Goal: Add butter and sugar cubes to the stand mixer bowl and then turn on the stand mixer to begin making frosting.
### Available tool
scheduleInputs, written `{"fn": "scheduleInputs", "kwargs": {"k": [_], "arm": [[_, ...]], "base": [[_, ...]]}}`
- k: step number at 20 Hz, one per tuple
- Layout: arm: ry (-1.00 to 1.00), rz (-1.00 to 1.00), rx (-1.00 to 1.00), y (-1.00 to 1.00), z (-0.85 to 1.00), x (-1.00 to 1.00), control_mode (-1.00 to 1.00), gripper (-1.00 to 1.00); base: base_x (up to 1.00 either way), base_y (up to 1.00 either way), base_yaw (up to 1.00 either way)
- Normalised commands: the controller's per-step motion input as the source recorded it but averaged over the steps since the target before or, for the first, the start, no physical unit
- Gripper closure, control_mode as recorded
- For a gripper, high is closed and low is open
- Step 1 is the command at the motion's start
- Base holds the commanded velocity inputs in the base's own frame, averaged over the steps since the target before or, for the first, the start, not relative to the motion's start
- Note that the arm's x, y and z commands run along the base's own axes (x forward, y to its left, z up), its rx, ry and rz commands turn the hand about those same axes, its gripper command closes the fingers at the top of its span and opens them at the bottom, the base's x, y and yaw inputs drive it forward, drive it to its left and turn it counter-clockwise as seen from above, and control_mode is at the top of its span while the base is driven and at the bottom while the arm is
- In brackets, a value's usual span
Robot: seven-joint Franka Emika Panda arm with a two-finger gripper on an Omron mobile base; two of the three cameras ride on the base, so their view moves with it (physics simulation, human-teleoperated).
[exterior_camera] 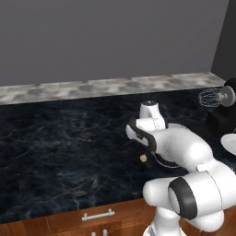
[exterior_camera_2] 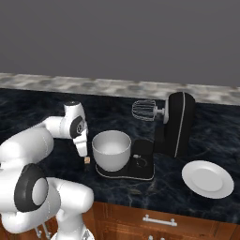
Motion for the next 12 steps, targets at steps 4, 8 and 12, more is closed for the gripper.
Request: {"fn": "scheduleInputs", "kwargs": {"k": [4,8,12], "arm": [[0.0,0.0,0.0,0.0,-0.11,0.01,-1.0,-1.0],[0.0,0.0,0.0,0.0,-0.06,0.0,-1.0,-1.0],[0.0,0.0,0.0,0.0,-0.08,0.0,-1.0,-1.0]], "base": [[0.0,0.0,0.0],[0.0,0.0,0.0],[0.0,0.0,0.0]]}}
